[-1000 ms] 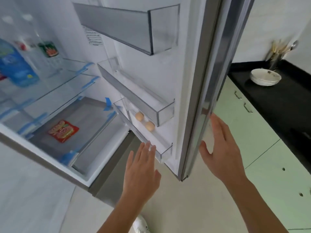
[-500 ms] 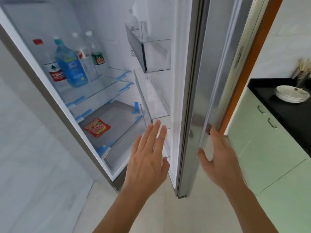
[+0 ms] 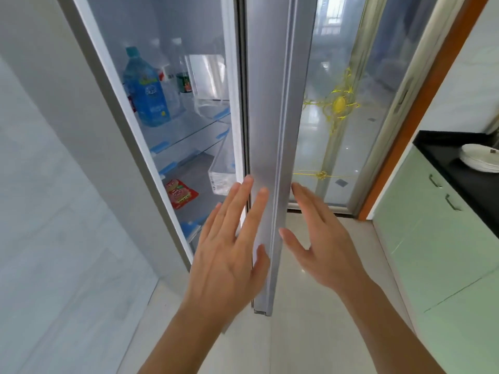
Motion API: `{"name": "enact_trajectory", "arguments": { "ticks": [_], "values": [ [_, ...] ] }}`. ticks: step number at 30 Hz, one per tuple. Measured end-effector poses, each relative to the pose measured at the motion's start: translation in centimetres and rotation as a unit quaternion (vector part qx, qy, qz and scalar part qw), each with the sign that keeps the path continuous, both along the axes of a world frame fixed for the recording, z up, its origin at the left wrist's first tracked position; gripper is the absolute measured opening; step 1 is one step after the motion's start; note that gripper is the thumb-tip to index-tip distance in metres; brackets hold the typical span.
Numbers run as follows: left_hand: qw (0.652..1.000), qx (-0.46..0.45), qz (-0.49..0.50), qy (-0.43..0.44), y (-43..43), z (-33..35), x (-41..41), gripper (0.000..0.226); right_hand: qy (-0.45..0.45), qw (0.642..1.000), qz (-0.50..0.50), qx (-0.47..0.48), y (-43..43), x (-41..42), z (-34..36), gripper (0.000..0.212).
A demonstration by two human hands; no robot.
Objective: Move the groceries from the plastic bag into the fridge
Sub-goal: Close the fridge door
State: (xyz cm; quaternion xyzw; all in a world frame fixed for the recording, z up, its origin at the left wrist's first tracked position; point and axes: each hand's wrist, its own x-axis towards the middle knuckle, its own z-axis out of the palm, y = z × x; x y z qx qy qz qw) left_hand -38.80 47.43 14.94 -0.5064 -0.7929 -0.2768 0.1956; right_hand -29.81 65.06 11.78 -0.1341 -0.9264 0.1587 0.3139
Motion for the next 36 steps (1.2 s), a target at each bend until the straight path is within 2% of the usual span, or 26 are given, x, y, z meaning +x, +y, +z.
{"name": "enact_trajectory", "arguments": {
  "ticks": [5,9,12,16,20,25,29,32,36],
  "values": [
    [0.999,0.013,0.021,0.039,-0.9,-0.3,-2.0,0.076,0.024,0.998,0.059,-0.003,0.5,-4.0,1.3,0.066],
    [0.994,0.014,0.095,0.058,-0.5,-0.2,-3.4,0.063,0.053,0.992,0.118,-0.014,2.1,-8.7,1.3,0.066],
    [0.986,-0.002,0.158,0.050,-0.2,-0.1,-4.0,0.067,0.107,0.980,0.155,-0.068,3.4,-11.4,1.2,0.068],
    [0.976,0.059,0.207,0.046,1.7,0.6,-3.4,0.072,0.142,0.962,0.212,-0.100,4.9,-13.3,0.9,0.075],
    [0.962,0.091,0.245,0.083,3.8,0.8,-2.7,0.072,0.156,0.949,0.256,-0.094,5.6,-14.6,0.5,0.076],
    [0.928,0.068,0.344,0.124,5.3,0.4,-2.4,0.079,0.157,0.939,0.300,-0.068,6.8,-15.7,0.1,0.074],
    [0.904,0.047,0.395,0.158,5.9,0.7,-1.9,0.075,0.156,0.933,0.321,-0.049,7.3,-16.4,-0.3,0.075],
    [0.890,0.010,0.429,0.152,6.3,0.8,-1.7,0.068,0.158,0.930,0.329,-0.041,7.2,-16.8,-0.4,0.074],
    [0.878,-0.019,0.455,0.143,6.4,1.1,-2.1,0.071,0.156,0.930,0.331,-0.035,6.8,-17.6,-0.5,0.073]
  ]
}}
